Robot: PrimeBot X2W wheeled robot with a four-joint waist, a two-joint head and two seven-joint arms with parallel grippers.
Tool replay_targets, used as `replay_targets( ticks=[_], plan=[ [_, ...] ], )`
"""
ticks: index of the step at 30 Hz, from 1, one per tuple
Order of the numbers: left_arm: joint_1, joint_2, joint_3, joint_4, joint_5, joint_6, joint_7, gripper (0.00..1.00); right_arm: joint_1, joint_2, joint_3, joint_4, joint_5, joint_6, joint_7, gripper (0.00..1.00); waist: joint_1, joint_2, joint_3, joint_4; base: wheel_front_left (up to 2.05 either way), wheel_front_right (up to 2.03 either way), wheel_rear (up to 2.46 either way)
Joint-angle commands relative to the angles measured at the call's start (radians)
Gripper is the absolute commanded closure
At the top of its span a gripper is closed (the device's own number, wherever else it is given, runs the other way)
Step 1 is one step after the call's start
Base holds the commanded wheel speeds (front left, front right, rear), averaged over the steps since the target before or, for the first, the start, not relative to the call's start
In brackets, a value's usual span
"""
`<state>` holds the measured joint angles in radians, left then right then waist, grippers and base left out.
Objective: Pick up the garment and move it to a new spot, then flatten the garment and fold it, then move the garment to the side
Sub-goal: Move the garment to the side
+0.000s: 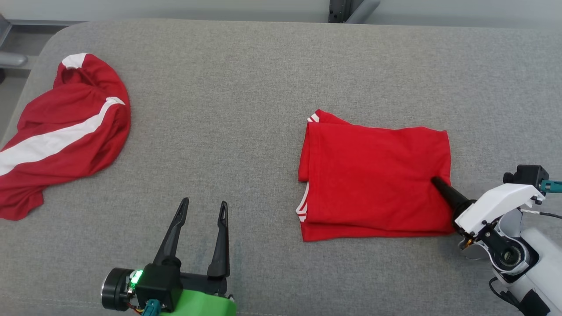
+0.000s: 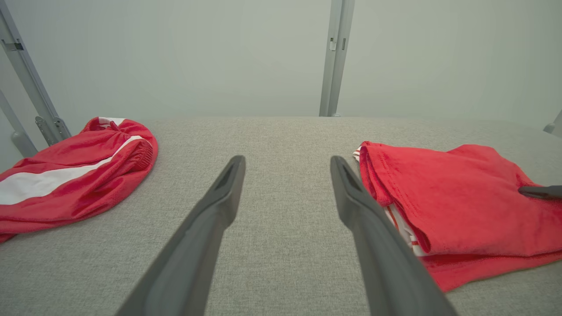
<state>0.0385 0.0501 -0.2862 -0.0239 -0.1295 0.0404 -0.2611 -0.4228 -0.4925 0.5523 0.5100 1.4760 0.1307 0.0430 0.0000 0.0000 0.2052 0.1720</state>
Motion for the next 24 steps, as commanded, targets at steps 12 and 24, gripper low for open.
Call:
replay_targets(
  ticks=[12,24],
  plan=[
    [-0.005,0.001,0.013,0.001,0.019,-0.015,-0.004,0.0,-0.002,-0.055,0.059,-0.042,-0.036,0.0,-0.132,1.0,0.0,0.0,-0.014,-0.109,0.0,0.0,0.0],
    [-0.055,0.001,0.048,0.003,0.055,-0.055,-0.004,0.0,-0.026,-0.069,0.13,-0.08,-0.028,0.0,-0.218,1.0,0.0,0.0,0.038,-0.316,0.0,0.0,0.0]
  ],
)
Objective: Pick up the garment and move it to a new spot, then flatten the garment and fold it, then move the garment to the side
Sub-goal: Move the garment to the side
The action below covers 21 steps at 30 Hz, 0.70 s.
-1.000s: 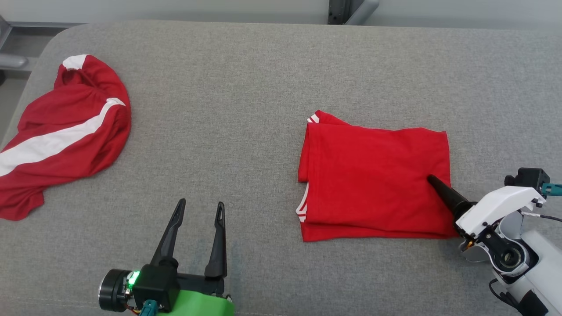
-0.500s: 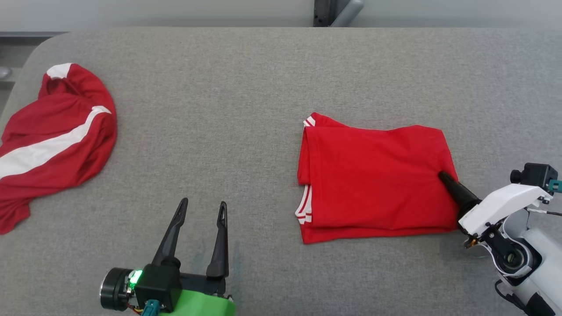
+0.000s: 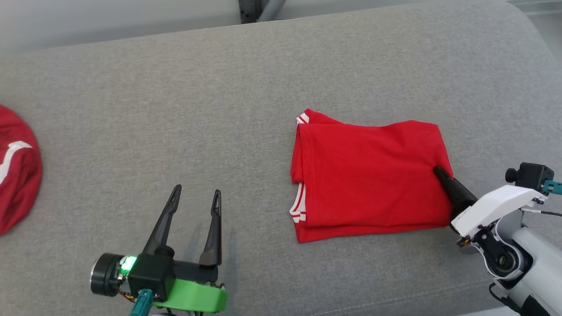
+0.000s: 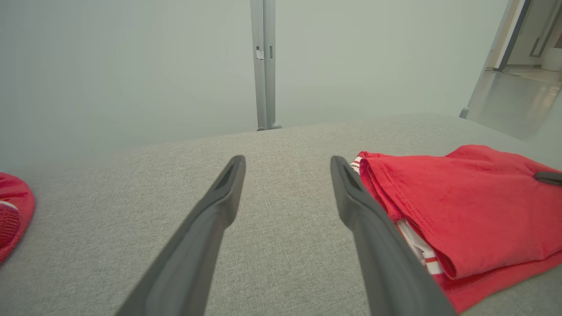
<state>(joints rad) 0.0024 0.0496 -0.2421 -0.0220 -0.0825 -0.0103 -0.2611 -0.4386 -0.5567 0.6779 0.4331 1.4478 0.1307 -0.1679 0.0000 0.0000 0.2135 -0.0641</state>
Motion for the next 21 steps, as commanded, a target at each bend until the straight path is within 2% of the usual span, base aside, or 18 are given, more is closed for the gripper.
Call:
replay_targets(
  ticks=[1,5,11,15,21],
  plan=[
    [-0.022,0.002,0.006,0.002,0.01,-0.008,-0.004,0.0,-0.015,-0.005,0.012,-0.008,-0.002,0.0,-0.012,1.0,0.0,0.0,0.034,-0.097,0.0,0.0,0.0],
    [-0.036,0.002,0.01,0.005,0.024,-0.025,-0.004,0.0,-0.032,-0.005,0.049,-0.024,-0.017,0.0,-0.036,1.0,0.0,0.0,0.049,-0.16,0.0,0.0,0.0],
    [-0.062,0.004,0.009,0.006,0.047,-0.045,-0.004,0.0,-0.066,-0.009,0.082,-0.035,-0.022,0.0,-0.06,1.0,0.0,0.0,0.082,-0.212,0.0,0.0,0.0],
    [-0.098,0.004,0.02,0.0,0.014,-0.062,-0.004,0.0,-0.125,-0.014,0.102,-0.032,-0.02,0.0,-0.069,1.0,0.0,0.0,0.128,-0.232,0.0,0.0,0.0],
    [-0.187,0.004,0.01,-0.023,0.001,-0.081,-0.004,0.0,-0.242,-0.054,0.115,-0.019,-0.026,0.0,-0.078,1.0,0.0,0.0,0.223,-0.229,0.0,0.0,0.0]
  ],
)
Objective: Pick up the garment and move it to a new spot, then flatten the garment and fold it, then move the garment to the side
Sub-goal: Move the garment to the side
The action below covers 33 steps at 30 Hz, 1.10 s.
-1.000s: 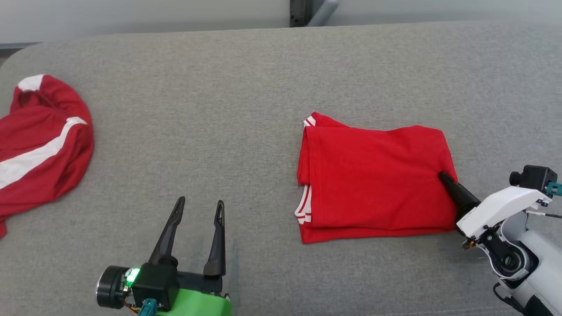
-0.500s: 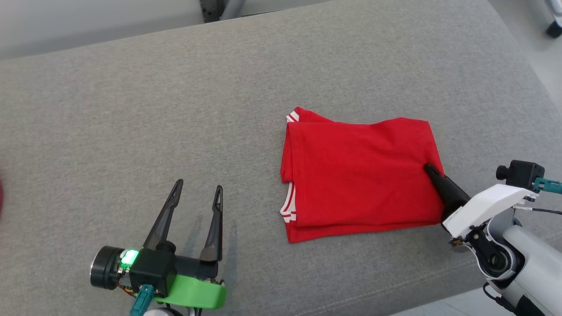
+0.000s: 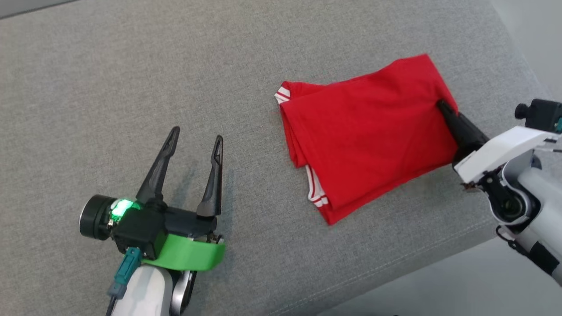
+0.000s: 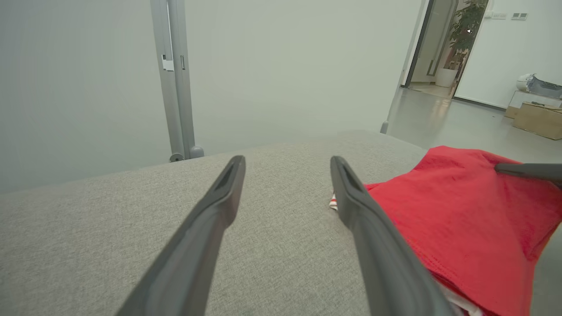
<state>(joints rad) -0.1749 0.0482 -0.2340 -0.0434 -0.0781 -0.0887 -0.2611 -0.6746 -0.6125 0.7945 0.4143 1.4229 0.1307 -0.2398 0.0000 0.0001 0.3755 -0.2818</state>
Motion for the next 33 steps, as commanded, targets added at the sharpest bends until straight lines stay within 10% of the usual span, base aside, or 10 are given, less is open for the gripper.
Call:
replay_targets(
  ticks=[1,16,33],
  plan=[
    [-0.025,0.005,-0.001,-0.008,0.004,-0.006,-0.004,0.0,-0.026,-0.008,-0.002,0.004,-0.006,0.0,-0.008,1.0,0.0,-0.0001,0.081,-0.01,0.0,0.0,0.0],
    [-0.187,0.069,0.012,-0.117,0.073,-0.022,-0.004,0.0,-0.245,-0.149,-0.132,0.086,-0.031,0.0,-0.027,1.0,0.0,-0.0001,0.346,0.009,0.0,0.0,0.0],
    [-0.215,0.1,-0.024,-0.156,0.091,-0.017,-0.001,0.0,-0.248,-0.257,-0.335,0.174,-0.105,0.0,-0.027,1.0,0.0,-0.0001,0.399,0.029,0.0,0.0,0.0]
  ],
)
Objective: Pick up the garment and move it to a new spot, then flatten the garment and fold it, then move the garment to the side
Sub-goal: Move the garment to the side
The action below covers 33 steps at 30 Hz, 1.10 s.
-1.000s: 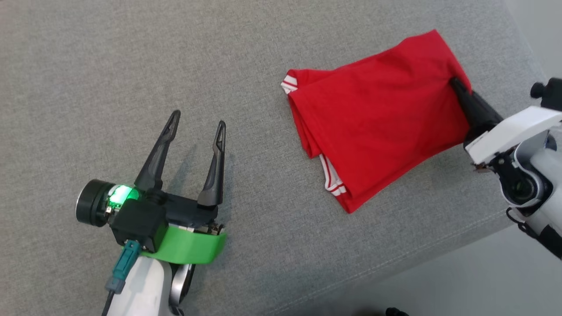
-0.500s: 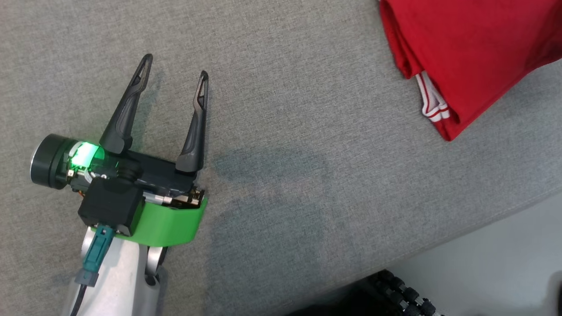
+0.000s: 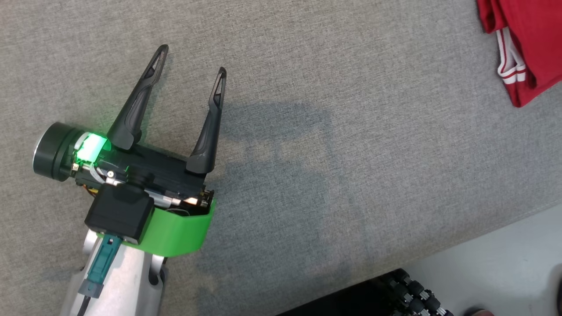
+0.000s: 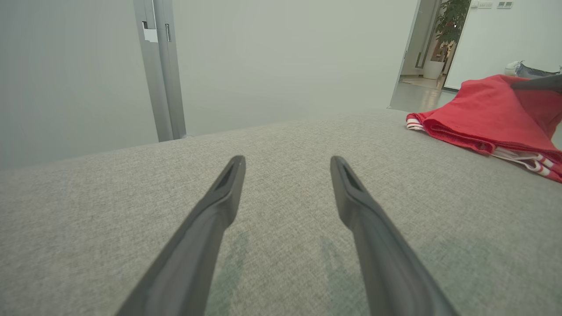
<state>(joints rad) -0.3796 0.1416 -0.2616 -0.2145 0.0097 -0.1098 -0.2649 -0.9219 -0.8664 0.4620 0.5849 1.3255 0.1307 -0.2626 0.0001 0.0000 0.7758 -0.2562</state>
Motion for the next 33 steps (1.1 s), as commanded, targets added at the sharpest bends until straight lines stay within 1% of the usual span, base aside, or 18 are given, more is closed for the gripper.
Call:
replay_targets(
  ticks=[1,5,6,7,8,11,15,18,19,20,25,27,33],
  plan=[
    [-0.009,0.007,0.001,0.011,0.003,0.004,0.003,0.0,0.004,-0.005,-0.011,0.011,-0.009,0.0,-0.004,1.0,-0.0001,0.0,-0.002,0.006,0.0,0.0,0.0],
    [-0.002,0.008,-0.005,-0.002,-0.004,0.008,0.003,0.0,0.015,-0.001,-0.03,0.044,-0.019,0.0,-0.004,1.0,-0.0001,0.0,-0.008,0.017,0.0,0.0,0.0],
    [-0.002,0.007,-0.007,-0.002,-0.004,0.008,0.003,0.0,0.015,0.002,-0.029,0.054,-0.029,0.0,-0.004,0.95,-0.0001,0.0,-0.01,0.02,0.0,0.0,0.0],
    [-0.002,0.007,-0.009,-0.002,-0.005,0.009,0.003,0.0,0.013,0.005,-0.028,0.066,-0.039,0.0,-0.004,0.64,-0.0001,0.0,-0.012,0.023,0.0,0.0,0.0],
    [-0.003,0.005,-0.011,-0.002,-0.005,0.011,0.003,0.0,0.009,0.011,-0.027,0.079,-0.055,0.0,-0.004,0.0,-0.0001,0.0,-0.015,0.026,0.0,0.0,0.0],
    [-0.002,-0.001,-0.018,-0.002,-0.008,0.015,0.003,0.0,-0.011,0.028,-0.038,0.098,-0.142,0.0,-0.004,0.0,-0.0001,0.0,-0.028,0.033,0.0,0.0,0.0],
    [0.008,-0.011,-0.019,0.003,-0.017,0.026,0.003,0.0,0.003,0.084,-0.087,0.068,-0.269,0.0,-0.004,0.0,-0.0001,0.0,-0.07,0.044,0.0,0.0,0.0],
    [0.028,-0.019,-0.012,0.015,-0.026,0.042,0.003,0.0,0.052,0.137,-0.099,0.001,-0.339,0.0,-0.004,0.0,-0.0001,0.0,-0.118,0.053,0.0,0.0,0.0],
    [0.044,-0.026,-0.003,0.032,-0.034,0.059,0.003,0.0,0.086,0.171,-0.097,-0.052,-0.379,0.0,-0.004,0.0,-0.0001,0.0,-0.155,0.06,0.0,0.0,0.0],
    [0.051,-0.031,0.002,0.041,-0.04,0.068,0.003,0.0,0.109,0.191,-0.09,-0.081,-0.399,0.0,-0.004,0.0,-0.0001,0.0,-0.175,0.066,0.0,0.0,0.0],
    [0.097,-0.056,0.03,0.108,-0.066,0.114,0.003,0.0,0.218,0.269,-0.086,-0.194,-0.487,0.0,-0.004,0.0,-0.0001,0.0,-0.273,0.102,0.0,0.0,0.0],
    [0.12,-0.064,0.041,0.137,-0.086,0.127,0.002,0.0,0.265,0.305,-0.098,-0.21,-0.536,0.0,-0.004,0.0,-0.0001,0.0,-0.313,0.117,0.0,0.0,0.0],
    [0.19,-0.079,0.075,0.254,-0.14,0.138,0.002,0.0,0.376,0.446,-0.161,-0.199,-0.71,0.0,-0.004,0.0,-0.0001,0.0,-0.443,0.159,0.0,0.0,0.0]
  ],
)
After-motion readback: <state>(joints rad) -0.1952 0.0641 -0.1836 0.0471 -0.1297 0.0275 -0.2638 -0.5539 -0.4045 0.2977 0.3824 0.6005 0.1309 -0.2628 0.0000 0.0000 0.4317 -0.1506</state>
